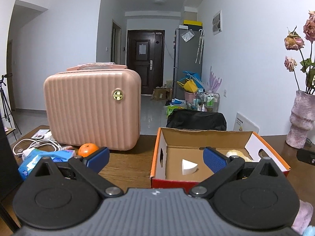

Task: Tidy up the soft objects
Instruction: 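Open left gripper to drop the wedge into the box while right gripper lowers the sheep in, then grasp the blue fluffy plush with right gripper while left tool approaches the iridescent bag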

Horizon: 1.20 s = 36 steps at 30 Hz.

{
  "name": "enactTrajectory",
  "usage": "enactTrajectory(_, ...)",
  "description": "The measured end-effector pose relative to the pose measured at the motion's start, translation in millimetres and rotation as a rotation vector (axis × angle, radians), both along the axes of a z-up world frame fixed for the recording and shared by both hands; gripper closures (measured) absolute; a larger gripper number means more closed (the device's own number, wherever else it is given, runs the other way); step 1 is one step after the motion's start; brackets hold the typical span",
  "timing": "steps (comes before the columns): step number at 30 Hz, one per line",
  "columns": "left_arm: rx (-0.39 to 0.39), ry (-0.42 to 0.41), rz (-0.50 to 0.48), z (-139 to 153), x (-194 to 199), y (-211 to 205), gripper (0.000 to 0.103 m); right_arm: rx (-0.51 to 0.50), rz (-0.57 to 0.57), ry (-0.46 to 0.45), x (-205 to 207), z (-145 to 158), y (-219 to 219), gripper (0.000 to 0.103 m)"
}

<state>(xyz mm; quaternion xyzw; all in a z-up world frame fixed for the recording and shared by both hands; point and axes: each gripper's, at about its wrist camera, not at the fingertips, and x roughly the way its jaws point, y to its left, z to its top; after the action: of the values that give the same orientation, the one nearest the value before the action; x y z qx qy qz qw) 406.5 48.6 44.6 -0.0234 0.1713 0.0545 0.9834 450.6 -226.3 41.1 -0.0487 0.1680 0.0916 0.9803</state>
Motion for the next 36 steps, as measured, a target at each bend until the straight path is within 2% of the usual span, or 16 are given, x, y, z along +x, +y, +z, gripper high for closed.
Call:
enactTrajectory(11,0.035,-0.012,-0.016,-6,-48,-6,0.000,0.002,0.019,-0.007,-50,-9,-3,0.000)
enactTrajectory(20,0.018,-0.047,-0.050,-8,-79,-11,0.000,0.020,0.045,-0.026,-87,-13,-4,0.000)
enactTrajectory(36,0.050,0.002,-0.070,-29,-115,-23,0.000,-0.003,0.027,-0.006,-123,-30,-6,0.000)
